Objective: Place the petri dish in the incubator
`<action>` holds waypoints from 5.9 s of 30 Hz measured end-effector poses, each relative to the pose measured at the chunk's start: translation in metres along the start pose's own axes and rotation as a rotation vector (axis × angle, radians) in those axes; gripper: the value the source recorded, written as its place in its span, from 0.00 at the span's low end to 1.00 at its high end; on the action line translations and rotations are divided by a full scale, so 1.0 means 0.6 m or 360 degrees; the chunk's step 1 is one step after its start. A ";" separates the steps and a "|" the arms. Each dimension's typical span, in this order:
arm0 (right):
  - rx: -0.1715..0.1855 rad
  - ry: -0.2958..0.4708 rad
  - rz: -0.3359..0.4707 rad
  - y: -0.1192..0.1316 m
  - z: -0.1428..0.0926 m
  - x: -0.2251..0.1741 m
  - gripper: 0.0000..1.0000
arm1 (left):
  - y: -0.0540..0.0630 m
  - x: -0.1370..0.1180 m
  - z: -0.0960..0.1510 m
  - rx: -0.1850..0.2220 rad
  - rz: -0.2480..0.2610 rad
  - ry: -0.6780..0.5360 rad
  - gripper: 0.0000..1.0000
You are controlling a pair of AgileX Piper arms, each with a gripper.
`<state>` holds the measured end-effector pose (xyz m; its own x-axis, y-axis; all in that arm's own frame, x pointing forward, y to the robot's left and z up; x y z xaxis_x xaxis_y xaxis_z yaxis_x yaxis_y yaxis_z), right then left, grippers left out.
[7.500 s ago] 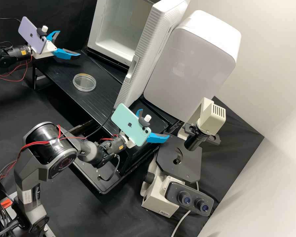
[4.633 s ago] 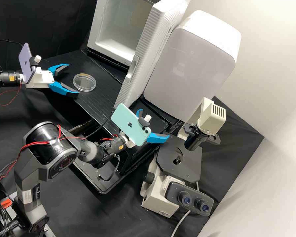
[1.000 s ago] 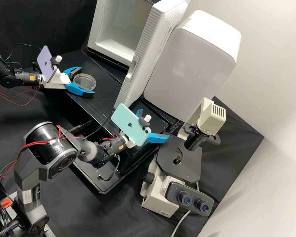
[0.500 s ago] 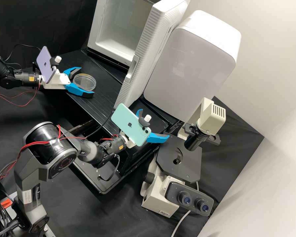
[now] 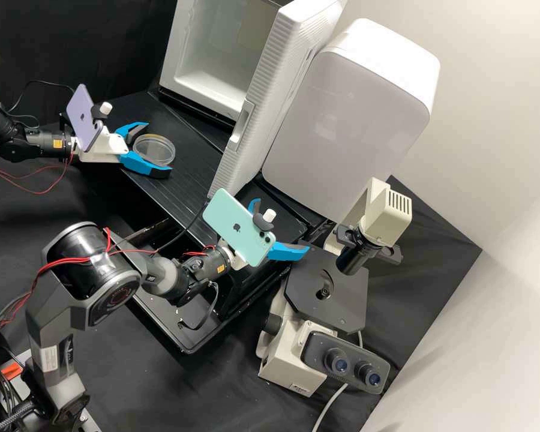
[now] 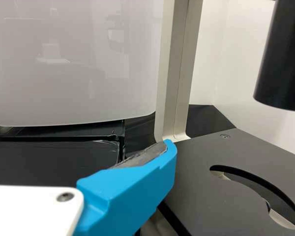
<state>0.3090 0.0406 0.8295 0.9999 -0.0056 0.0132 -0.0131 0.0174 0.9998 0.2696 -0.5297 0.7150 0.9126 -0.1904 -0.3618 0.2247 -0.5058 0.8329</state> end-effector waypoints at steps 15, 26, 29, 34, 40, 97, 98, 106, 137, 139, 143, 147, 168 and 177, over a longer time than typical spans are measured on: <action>0.0000 0.0000 0.0000 0.000 0.000 0.000 1.00 | 0.000 0.000 0.000 0.0000 0.0000 0.0000 0.00; 0.0000 0.0000 0.0000 0.000 0.000 0.000 1.00 | 0.000 0.000 0.000 0.0000 0.0000 0.0000 0.00; 0.0000 0.0000 0.0000 0.000 0.000 0.000 1.00 | 0.000 0.000 0.000 0.0000 0.0000 0.0000 0.00; 0.0000 0.0000 0.0000 0.000 0.000 0.000 1.00 | 0.000 -0.001 0.000 0.0000 0.0004 -0.0001 0.00; 0.0000 0.0000 0.0000 0.000 0.000 0.000 1.00 | 0.000 -0.001 0.000 0.0000 0.0004 -0.0001 0.00; 0.0000 0.0000 0.0000 0.000 0.000 0.000 1.00 | 0.119 -0.047 0.009 0.0000 0.0269 -0.0012 0.00; 0.0000 0.0000 0.0000 0.000 0.000 0.000 1.00 | 0.123 -0.049 0.010 0.0007 0.0279 -0.0018 0.00; 0.0000 0.0000 0.0000 0.000 0.000 0.000 1.00 | 0.139 -0.054 0.012 0.0033 0.0309 -0.0027 0.00; 0.0000 0.0000 0.0000 0.000 0.000 0.000 1.00 | 0.213 0.107 0.027 0.0052 0.0304 0.0194 0.00; 0.0000 0.0000 0.0000 0.000 0.000 0.000 1.00 | 0.219 0.120 0.026 0.0032 0.0304 0.0219 0.00; 0.0000 0.0000 0.0000 0.000 0.000 0.000 1.00 | 0.229 0.142 0.025 0.0022 0.0329 0.0279 0.00; 0.0000 0.0000 0.0000 0.000 0.000 0.000 1.00 | 0.244 0.162 0.023 0.0011 0.0364 0.0341 0.00; 0.0000 0.0000 0.0000 0.000 0.000 0.000 1.00 | 0.221 0.275 0.011 0.0057 0.0141 0.0509 0.00; 0.0000 0.0000 0.0000 0.000 0.000 0.000 1.00 | 0.228 0.301 0.007 0.0040 0.0099 0.0568 0.00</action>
<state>0.3090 0.0406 0.8295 0.9999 -0.0056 0.0132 -0.0131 0.0174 0.9998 0.4637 -0.6372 0.7618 0.9870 0.0818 -0.1384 0.1607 -0.5237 0.8366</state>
